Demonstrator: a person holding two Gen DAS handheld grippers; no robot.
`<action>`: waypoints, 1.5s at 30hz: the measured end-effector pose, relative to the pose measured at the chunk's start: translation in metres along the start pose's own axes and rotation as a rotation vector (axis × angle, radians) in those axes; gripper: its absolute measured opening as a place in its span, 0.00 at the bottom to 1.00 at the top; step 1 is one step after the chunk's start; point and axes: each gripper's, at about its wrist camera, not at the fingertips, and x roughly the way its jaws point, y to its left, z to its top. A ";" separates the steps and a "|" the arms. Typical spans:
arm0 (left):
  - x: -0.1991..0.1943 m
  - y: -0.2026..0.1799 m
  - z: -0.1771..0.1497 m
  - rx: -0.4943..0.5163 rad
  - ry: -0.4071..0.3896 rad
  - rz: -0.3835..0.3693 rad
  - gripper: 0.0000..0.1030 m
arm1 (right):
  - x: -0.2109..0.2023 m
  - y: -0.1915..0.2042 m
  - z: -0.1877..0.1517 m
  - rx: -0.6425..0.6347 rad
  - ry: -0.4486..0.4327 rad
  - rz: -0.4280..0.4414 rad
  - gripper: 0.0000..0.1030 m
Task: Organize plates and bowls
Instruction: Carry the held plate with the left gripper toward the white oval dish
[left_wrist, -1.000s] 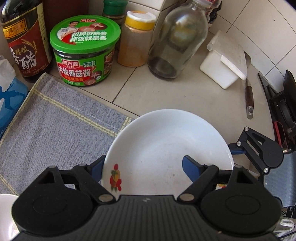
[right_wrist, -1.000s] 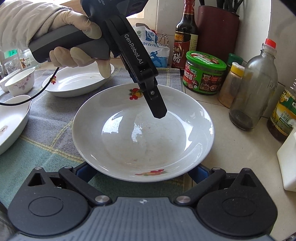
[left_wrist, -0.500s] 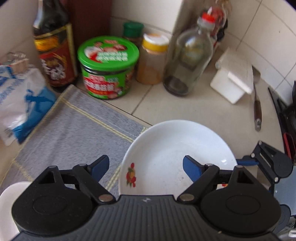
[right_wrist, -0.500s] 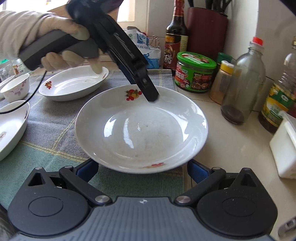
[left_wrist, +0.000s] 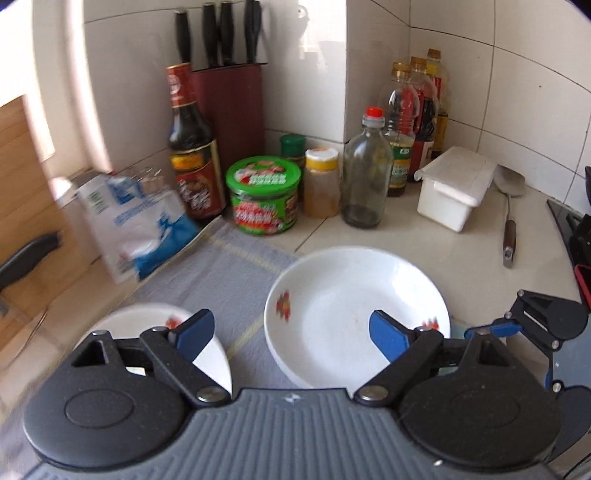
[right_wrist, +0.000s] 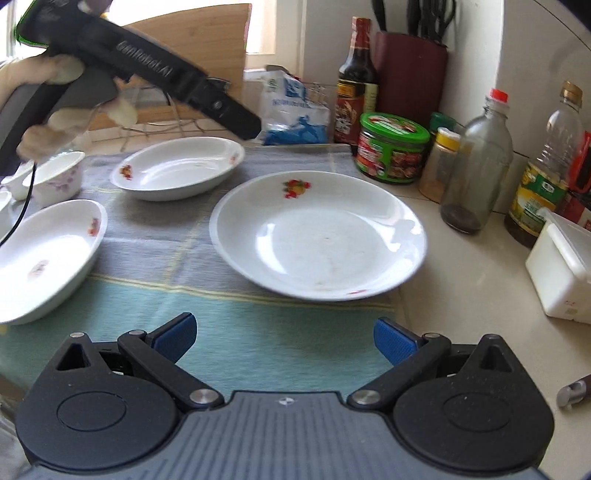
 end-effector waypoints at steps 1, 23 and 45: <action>-0.007 -0.003 -0.007 -0.011 0.001 0.005 0.88 | -0.002 0.005 -0.001 -0.004 -0.002 0.010 1.00; -0.124 0.014 -0.134 -0.273 0.045 0.255 0.89 | -0.002 0.128 -0.013 -0.198 0.053 0.221 1.00; -0.118 0.058 -0.150 -0.387 0.166 0.233 0.88 | 0.027 0.159 -0.009 -0.345 -0.018 0.399 1.00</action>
